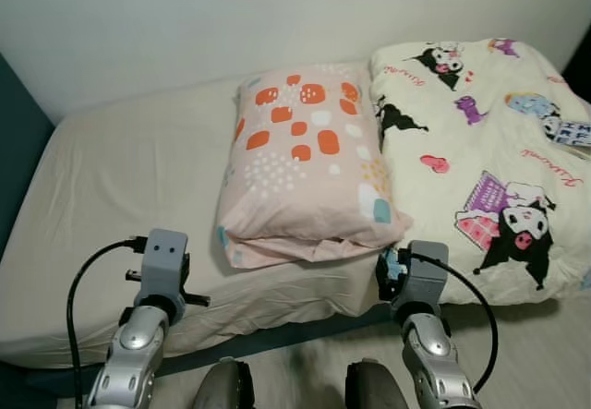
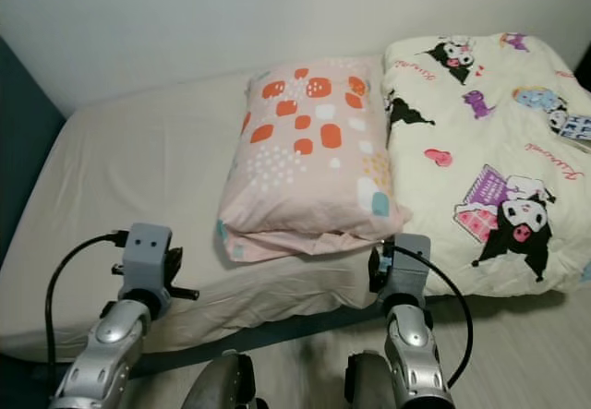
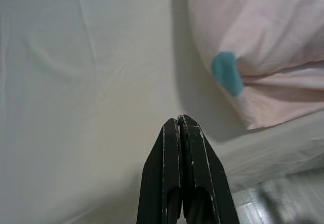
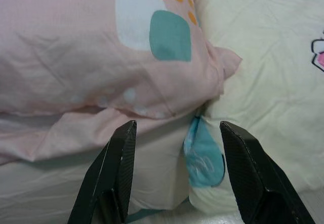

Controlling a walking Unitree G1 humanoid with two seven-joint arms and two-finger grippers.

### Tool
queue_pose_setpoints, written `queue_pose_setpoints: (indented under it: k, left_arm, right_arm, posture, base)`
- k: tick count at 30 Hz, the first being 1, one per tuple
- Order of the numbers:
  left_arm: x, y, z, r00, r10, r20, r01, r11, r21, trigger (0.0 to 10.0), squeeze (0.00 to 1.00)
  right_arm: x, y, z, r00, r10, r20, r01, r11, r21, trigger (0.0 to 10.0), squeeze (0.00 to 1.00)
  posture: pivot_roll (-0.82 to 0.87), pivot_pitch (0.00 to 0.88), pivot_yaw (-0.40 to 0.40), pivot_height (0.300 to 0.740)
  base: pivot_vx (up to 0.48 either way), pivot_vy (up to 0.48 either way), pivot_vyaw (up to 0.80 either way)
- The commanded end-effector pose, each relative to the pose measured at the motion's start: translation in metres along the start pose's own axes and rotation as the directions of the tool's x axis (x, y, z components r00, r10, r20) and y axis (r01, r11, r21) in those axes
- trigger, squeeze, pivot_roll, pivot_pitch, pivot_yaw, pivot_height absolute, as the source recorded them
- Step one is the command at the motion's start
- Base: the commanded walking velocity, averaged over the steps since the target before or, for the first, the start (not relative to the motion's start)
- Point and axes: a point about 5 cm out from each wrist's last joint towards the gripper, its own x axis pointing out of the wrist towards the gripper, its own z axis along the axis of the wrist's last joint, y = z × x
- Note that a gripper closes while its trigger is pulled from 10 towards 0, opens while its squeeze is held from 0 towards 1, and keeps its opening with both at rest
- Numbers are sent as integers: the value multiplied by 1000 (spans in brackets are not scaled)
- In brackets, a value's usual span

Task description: Clean up the room

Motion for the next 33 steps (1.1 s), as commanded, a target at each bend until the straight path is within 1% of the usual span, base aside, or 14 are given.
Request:
queue_pose_setpoints:
  k: [1, 3, 4, 6, 8, 13, 16, 19, 22, 25, 26, 28, 33]
  left_arm:
    - [-2, 7, -2, 1000, 23, -20, -23, 1000, 11, 10000, 0]
    - [-2, 7, -2, 999, 25, -22, -25, 1000, 12, 10000, 0]
    - [-2, 7, -3, 999, 29, -30, -28, 999, 25, 10000, 0]
    - [-2, 7, -3, 999, 39, -36, -38, 999, 23, 10000, 0]
    - [-2, 5, -2, 999, 30, -38, -30, 1000, 7, 10000, 0]
    - [0, 0, -1, 999, -11, -42, 10, 1000, -16, 10000, 0]
    - [2, -4, 1, 999, -32, -37, 31, 999, -25, 10000, 0]
    - [6, -10, 5, 998, -55, -29, 54, 997, -47, 10000, 0]
    - [7, -11, 6, 998, -60, -26, 59, 997, -54, 10000, 0]
    - [7, -18, 10, 994, -103, -35, 98, 988, -117, 10000, 0]
    - [7, -21, 11, 991, -127, -36, 122, 984, -130, 10000, 0]
    - [7, -22, 12, 989, -142, -36, 136, 981, -135, 10000, 0]
    - [1, -29, 14, 970, -240, -49, 223, 949, -221, 10000, 0]
  right_arm:
    - [-2, 3, -6, 1000, 6, -26, -5, 1000, 16, 10000, 0]
    - [-2, 3, -6, 1000, 6, -27, -5, 1000, 17, 10000, 0]
    - [-1, 2, -6, 999, 3, -32, -3, 1000, 15, 10000, 0]
    - [0, 1, -7, 999, -2, -47, 2, 1000, 1, 10000, 0]
    - [5, 0, -6, 997, -5, -76, 4, 1000, -17, 10000, 0]
    - [11, 0, 0, 998, 8, -67, -9, 1000, -11, 10000, 0]
    - [15, 1, 6, 998, 27, -50, -27, 1000, -11, 10000, 0]
    - [21, 2, 13, 998, 44, -36, -45, 999, -28, 10000, 0]
    - [22, 2, 14, 998, 45, -35, -46, 998, -33, 10000, 0]
    - [25, 2, 17, 998, 52, -34, -54, 997, -52, 10000, 0]
    - [26, 1, 18, 998, 55, -34, -57, 996, -64, 10000, 0]
    - [27, 0, 19, 998, 56, -35, -59, 996, -72, 10000, 0]
    - [29, -3, 20, 998, 58, -36, -61, 994, -91, 10000, 0]
  posture:
    - [96, 236, 65, 637]
    - [96, 236, 65, 637]
    - [102, 240, 59, 637]
    - [102, 254, 51, 637]
    - [103, 262, 48, 637]
    - [98, 280, 35, 637]
    - [94, 286, 29, 628]
    - [85, 292, 23, 614]
    - [85, 292, 23, 609]
    - [77, 292, 23, 595]
    - [76, 292, 22, 590]
    - [76, 292, 22, 585]
    - [74, 286, 19, 581]
  base:
    - [0, 0, 0]
    - [0, 0, 0]
    - [0, 0, 0]
    - [0, 0, 0]
    - [0, 0, 0]
    - [0, 0, 0]
    - [0, 0, 0]
    - [0, 0, 0]
    - [0, 0, 0]
    - [0, 0, 0]
    - [0, 0, 0]
    - [0, 0, 0]
    - [0, 0, 0]
